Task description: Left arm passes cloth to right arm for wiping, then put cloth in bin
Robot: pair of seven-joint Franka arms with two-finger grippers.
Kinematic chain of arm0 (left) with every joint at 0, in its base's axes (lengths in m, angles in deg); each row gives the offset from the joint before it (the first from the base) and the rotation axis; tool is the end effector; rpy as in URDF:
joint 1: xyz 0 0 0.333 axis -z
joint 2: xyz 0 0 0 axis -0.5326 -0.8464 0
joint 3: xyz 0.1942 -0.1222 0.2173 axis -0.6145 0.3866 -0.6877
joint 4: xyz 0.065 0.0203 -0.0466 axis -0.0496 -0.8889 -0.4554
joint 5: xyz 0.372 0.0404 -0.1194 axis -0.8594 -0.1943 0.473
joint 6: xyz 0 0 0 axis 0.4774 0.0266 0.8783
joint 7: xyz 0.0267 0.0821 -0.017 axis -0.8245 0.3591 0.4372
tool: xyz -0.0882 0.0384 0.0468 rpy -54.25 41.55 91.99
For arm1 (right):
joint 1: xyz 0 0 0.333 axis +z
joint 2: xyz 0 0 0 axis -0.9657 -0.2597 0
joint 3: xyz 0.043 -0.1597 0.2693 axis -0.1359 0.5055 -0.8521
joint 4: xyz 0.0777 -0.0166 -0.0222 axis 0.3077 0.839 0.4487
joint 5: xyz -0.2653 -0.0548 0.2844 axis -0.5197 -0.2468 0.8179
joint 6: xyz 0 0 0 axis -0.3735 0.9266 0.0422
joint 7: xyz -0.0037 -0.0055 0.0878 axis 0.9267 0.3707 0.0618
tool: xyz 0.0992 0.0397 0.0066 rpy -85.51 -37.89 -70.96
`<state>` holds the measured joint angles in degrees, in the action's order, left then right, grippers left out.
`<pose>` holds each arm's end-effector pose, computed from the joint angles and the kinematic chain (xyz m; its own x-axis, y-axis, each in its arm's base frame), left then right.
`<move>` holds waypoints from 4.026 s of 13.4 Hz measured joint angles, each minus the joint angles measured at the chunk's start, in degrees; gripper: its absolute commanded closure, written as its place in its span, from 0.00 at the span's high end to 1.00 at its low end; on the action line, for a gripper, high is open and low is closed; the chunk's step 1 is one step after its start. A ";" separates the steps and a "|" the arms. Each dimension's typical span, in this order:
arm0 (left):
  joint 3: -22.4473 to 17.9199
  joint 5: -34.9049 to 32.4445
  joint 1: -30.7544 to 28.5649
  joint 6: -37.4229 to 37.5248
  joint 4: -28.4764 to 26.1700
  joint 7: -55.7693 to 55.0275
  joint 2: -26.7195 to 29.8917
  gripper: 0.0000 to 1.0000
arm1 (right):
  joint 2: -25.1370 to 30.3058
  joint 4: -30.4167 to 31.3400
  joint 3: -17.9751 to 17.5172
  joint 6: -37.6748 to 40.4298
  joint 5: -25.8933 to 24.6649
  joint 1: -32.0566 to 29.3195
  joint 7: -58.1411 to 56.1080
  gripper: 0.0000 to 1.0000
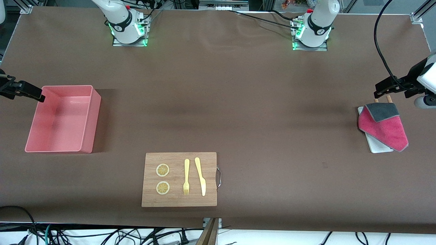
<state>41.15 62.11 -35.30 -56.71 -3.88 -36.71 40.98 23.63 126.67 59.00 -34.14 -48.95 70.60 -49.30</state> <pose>0.5815 0.0120 0.5962 0.9976 0.0427 -0.0542 0.0416 -0.9989 -0.0205 0.5982 -0.0489 0.5870 0.9968 -0.0795 -0.0112 -0.0790 -0.9963 0.0333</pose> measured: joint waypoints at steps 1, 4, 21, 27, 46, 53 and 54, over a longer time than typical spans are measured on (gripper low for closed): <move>0.00 0.00 -0.02 0.00 0.00 0.00 0.00 1.00 | 0.00 0.00 -0.05 -0.20 0.01 0.11 0.00 1.00; -0.01 0.00 -1.02 0.00 0.00 0.00 -0.08 1.00 | 0.00 0.00 -0.08 -0.36 0.01 0.20 -0.01 1.00; -0.40 -0.80 -14.49 -6.96 -5.14 -0.46 -11.72 1.00 | 0.13 -0.35 -0.01 -0.20 0.01 0.17 -0.04 1.00; -0.62 -3.79 -21.20 -13.78 -5.08 3.32 -18.74 1.00 | 0.13 -0.36 -0.03 -0.19 0.01 0.19 -0.04 1.00; -0.46 -3.79 -23.63 -15.54 -5.02 4.63 -25.40 0.47 | 0.12 -0.37 -0.08 -0.17 0.02 0.22 -0.04 1.00; -0.46 -3.79 -23.84 -15.65 -4.96 5.62 -25.46 0.37 | 0.11 -0.37 -0.15 -0.17 0.02 0.26 -0.04 1.00; -0.46 -3.79 -23.84 -15.66 -4.94 5.83 -25.46 0.33 | 0.11 -0.37 -0.16 -0.17 0.02 0.26 -0.04 1.00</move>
<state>40.69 58.32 -59.14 -72.37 -8.82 -30.89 15.52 23.75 126.30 58.84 -34.31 -48.93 70.86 -49.35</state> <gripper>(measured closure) 0.599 0.000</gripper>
